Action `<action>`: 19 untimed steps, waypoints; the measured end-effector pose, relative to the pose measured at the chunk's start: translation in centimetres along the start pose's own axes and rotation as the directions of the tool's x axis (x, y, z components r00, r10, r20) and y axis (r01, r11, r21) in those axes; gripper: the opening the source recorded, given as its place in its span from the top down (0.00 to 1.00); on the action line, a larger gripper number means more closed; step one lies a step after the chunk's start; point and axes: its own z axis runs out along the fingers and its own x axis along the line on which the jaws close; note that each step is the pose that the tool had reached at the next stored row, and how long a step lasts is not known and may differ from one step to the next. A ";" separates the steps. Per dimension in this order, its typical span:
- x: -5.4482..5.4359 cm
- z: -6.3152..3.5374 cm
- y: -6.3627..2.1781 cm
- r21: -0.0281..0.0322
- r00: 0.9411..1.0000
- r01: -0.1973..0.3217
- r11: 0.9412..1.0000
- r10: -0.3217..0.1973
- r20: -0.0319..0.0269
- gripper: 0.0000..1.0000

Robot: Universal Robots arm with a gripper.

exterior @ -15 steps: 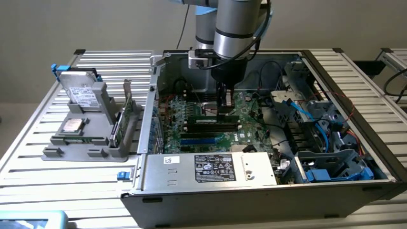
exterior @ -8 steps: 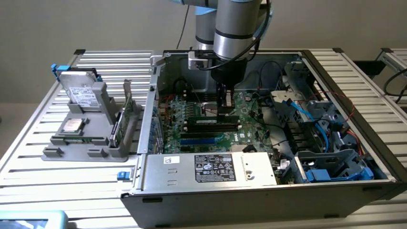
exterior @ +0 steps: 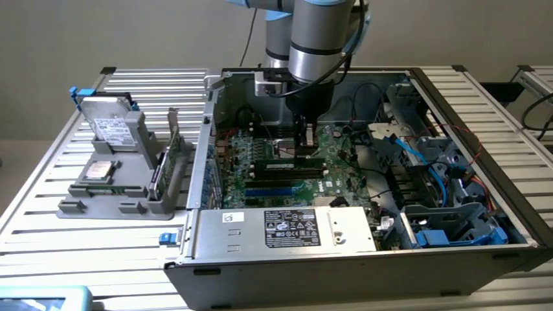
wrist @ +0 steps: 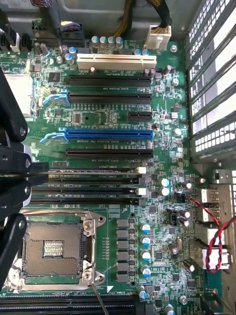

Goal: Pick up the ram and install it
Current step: 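Insert the ram into the slot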

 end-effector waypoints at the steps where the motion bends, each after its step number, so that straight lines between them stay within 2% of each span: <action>1: 0.0 0.02 0.00 0.001 1.000 0.000 1.000 0.000 0.000 0.87; 4: 0.0 0.12 0.02 0.003 1.000 -0.001 1.000 0.001 0.000 0.87; 19: 0.0 0.49 0.01 0.004 1.000 -0.001 1.000 0.001 0.000 0.87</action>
